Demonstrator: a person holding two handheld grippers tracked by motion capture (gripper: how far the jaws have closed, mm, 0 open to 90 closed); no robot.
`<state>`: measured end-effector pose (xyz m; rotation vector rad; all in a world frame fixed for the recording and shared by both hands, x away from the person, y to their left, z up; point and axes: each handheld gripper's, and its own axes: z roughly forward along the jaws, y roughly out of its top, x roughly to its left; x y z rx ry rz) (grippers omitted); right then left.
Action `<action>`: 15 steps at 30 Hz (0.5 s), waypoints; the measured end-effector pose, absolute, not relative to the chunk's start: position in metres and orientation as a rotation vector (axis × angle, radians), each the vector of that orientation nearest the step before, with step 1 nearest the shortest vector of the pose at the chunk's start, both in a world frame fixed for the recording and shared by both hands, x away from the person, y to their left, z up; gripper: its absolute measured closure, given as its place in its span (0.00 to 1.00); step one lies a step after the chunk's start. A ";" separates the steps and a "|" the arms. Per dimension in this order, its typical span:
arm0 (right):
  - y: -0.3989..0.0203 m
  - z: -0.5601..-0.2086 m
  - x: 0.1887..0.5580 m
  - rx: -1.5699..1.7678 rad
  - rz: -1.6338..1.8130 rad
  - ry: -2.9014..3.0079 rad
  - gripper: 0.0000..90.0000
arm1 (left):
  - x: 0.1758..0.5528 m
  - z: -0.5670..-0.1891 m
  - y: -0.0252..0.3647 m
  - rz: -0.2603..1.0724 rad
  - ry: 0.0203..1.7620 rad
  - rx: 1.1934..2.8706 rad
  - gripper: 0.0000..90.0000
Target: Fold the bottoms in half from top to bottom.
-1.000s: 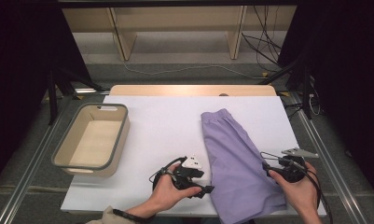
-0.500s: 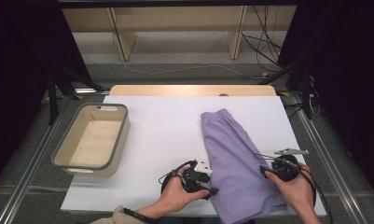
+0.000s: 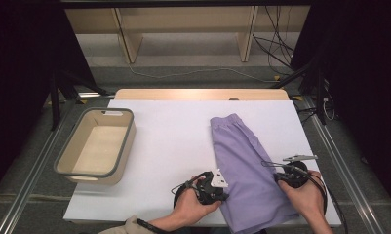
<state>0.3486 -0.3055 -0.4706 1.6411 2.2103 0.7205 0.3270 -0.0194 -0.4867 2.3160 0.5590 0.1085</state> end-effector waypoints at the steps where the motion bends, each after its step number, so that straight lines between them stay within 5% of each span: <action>1: -0.306 -0.470 0.349 1.648 0.727 2.212 0.98 | 0.328 -0.486 -0.019 0.106 0.556 2.319 0.96; 15: -0.307 -0.469 0.350 1.681 0.745 2.219 0.99 | 0.337 -0.480 -0.006 -0.045 0.593 2.266 0.99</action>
